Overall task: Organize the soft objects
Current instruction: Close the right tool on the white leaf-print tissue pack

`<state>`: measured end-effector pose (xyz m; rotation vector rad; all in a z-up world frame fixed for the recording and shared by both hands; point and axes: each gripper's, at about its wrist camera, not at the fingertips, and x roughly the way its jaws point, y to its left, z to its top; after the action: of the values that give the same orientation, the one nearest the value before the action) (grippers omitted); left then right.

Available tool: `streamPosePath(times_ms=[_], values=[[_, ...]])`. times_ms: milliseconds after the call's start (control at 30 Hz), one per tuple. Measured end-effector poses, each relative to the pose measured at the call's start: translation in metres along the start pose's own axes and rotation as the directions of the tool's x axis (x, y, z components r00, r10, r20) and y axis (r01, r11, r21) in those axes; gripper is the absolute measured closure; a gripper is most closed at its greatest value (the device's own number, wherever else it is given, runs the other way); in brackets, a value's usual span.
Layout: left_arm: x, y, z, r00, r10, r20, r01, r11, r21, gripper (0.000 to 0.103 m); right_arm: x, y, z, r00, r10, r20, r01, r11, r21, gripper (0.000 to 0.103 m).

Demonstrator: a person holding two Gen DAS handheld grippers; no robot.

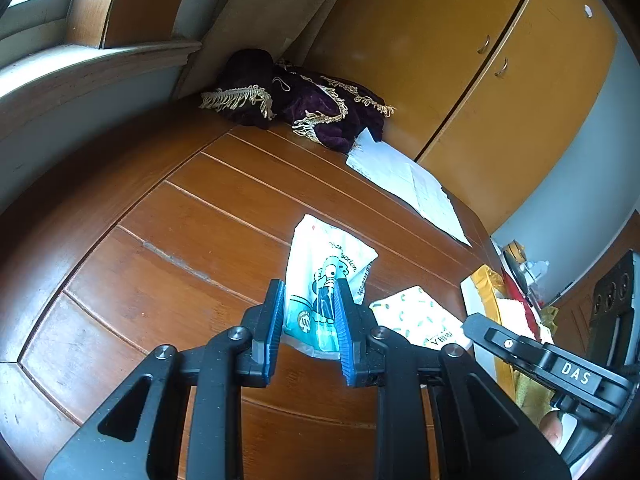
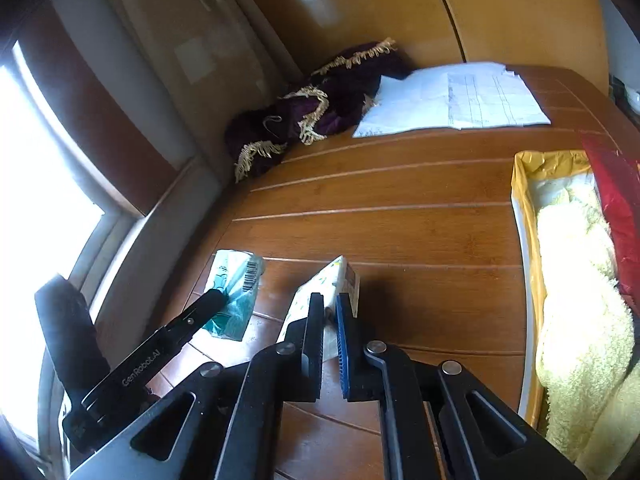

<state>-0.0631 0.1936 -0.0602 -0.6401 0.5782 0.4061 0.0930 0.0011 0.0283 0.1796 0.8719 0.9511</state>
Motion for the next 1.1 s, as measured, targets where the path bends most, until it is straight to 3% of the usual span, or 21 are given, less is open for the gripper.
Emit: streamPosePath(times_ms=[100,233,333,367,433,467,500,733,967,1100], values=[[-0.001,-0.003,-0.001,1.0,0.005,0.006,-0.005,1.0,0.015,0.081,-0.002,0.006,-0.003,0.998,-0.039,0.056,0.042,0.997,-0.066,0.099],[0.0,-0.003,-0.001,1.0,0.015,0.003,-0.015,1.0,0.01,0.081,0.015,0.007,-0.009,0.999,-0.044,-0.013,0.043,0.996,-0.075,0.102],[0.001,0.0,0.0,1.0,0.007,-0.005,-0.007,1.0,-0.005,0.081,0.024,0.001,-0.012,0.998,-0.018,-0.059,0.016,0.999,-0.033,0.095],[0.001,0.0,0.0,1.0,0.009,-0.004,-0.009,1.0,-0.007,0.081,0.025,-0.002,-0.013,0.998,-0.011,-0.061,0.01,1.0,-0.017,0.09],[0.001,0.001,0.0,1.0,0.01,-0.001,-0.01,1.0,-0.008,0.081,0.023,-0.004,-0.012,0.999,0.001,-0.049,-0.001,1.0,-0.001,0.063],[0.001,0.001,0.0,1.0,0.007,-0.001,-0.007,1.0,-0.009,0.081,0.022,-0.003,-0.013,0.999,0.003,-0.037,-0.003,1.0,-0.003,0.041],[0.0,0.001,0.0,1.0,0.006,-0.001,-0.006,1.0,-0.01,0.081,0.022,0.001,-0.014,1.0,0.001,-0.025,-0.001,1.0,-0.015,0.033],[-0.001,0.003,0.001,1.0,0.008,0.0,-0.008,1.0,-0.023,0.081,0.043,0.032,-0.029,0.993,-0.098,-0.059,0.086,0.982,-0.17,0.033],[0.001,0.003,0.0,1.0,0.011,-0.005,-0.011,1.0,-0.025,0.081,0.054,0.028,-0.033,0.987,-0.134,-0.087,0.119,0.979,-0.166,0.033],[0.001,0.003,0.0,1.0,0.011,-0.008,-0.011,1.0,-0.024,0.081,0.054,0.03,-0.033,0.986,-0.147,-0.081,0.13,0.975,-0.181,0.04]])
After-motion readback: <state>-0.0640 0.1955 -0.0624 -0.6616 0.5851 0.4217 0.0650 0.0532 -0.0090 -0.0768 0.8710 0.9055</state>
